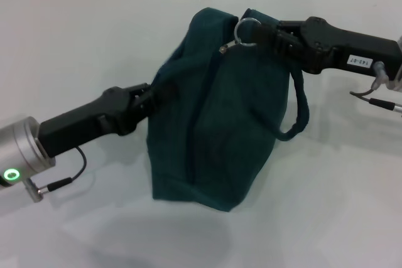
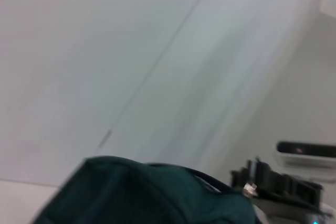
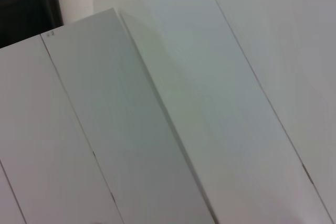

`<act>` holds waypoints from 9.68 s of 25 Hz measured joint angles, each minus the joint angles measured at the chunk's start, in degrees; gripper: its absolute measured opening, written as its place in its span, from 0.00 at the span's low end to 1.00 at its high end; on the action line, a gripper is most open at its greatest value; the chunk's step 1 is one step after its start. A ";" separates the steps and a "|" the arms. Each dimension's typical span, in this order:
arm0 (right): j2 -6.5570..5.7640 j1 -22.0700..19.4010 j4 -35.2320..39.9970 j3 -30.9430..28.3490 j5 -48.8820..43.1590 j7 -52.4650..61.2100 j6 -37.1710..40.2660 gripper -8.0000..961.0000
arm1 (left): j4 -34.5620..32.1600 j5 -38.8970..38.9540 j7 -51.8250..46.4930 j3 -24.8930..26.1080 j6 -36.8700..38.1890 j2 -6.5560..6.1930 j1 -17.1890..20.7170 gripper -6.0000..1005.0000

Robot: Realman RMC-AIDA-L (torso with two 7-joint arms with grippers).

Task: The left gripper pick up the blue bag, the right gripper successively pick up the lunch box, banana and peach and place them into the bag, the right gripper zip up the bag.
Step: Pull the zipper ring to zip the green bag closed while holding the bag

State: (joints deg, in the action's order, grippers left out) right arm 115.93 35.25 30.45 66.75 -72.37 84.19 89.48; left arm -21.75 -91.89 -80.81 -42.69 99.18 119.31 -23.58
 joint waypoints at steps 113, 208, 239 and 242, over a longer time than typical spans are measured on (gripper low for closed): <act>-0.01 3.36 -3.02 -2.06 3.73 -7.15 -0.37 0.01 | -62.22 -21.33 -45.65 -28.76 -14.84 0.40 -3.52 0.86; -1.52 -6.95 -8.53 -8.83 8.82 -5.92 -7.88 0.01 | -59.54 -16.22 -39.50 -27.17 -16.55 0.13 -3.96 0.09; -1.81 -7.68 -11.98 -8.83 8.83 -3.86 -11.76 0.01 | -60.08 -8.99 -37.48 -23.34 -16.39 0.01 -2.97 0.09; -1.72 -7.67 -12.18 -8.83 8.83 -3.82 -12.36 0.01 | -60.08 -8.44 -37.48 -23.31 -16.40 0.08 -2.79 0.09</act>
State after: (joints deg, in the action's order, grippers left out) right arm 114.22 27.58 18.27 57.92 -63.54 80.37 77.13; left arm -81.84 -100.34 -118.30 -66.00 82.78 119.39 -26.37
